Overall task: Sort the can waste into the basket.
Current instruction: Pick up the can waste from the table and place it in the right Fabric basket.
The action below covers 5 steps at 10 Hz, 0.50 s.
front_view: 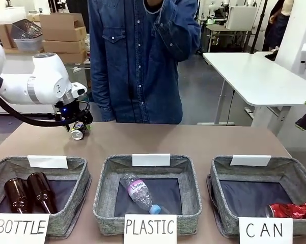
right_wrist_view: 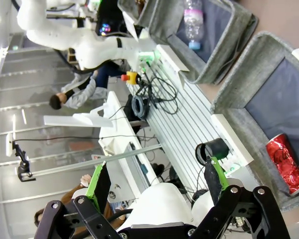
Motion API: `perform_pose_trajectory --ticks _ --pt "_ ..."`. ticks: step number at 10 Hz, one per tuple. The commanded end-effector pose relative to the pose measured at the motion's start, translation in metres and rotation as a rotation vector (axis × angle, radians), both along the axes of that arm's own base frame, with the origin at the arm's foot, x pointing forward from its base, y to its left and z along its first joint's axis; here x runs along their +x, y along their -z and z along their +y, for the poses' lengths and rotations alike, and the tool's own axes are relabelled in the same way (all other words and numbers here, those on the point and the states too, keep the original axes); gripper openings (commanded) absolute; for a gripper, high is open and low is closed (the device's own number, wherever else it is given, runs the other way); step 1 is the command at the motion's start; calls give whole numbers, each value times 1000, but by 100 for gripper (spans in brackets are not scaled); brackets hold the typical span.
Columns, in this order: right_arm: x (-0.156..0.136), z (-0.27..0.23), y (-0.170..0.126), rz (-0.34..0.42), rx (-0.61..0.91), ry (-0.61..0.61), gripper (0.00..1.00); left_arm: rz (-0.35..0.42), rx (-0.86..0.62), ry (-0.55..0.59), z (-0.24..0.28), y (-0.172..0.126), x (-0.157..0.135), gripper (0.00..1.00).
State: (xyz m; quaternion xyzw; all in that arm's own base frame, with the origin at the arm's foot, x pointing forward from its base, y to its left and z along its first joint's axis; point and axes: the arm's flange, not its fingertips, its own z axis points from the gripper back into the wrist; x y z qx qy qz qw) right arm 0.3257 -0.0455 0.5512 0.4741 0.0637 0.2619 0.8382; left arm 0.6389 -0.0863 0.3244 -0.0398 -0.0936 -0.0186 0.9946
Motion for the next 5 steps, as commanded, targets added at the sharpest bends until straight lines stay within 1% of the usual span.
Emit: perform_pose_trajectory --ticks 1,2,3,4,5 --pt "-1 -4 0 -13 -6 -18 100 18 10 -17 -2 3 8 100" --pt "-1 -4 0 -13 -6 -18 100 25 14 -27 -3 9 11 100" --pt "-1 -4 0 -13 -6 -18 100 12 25 -35 -3 10 12 62" --pt "-1 -4 0 -13 -6 -18 100 8 18 -27 -5 8 11 40" --pt "-1 -4 0 -13 -6 -18 100 3 23 -28 -3 7 10 2"
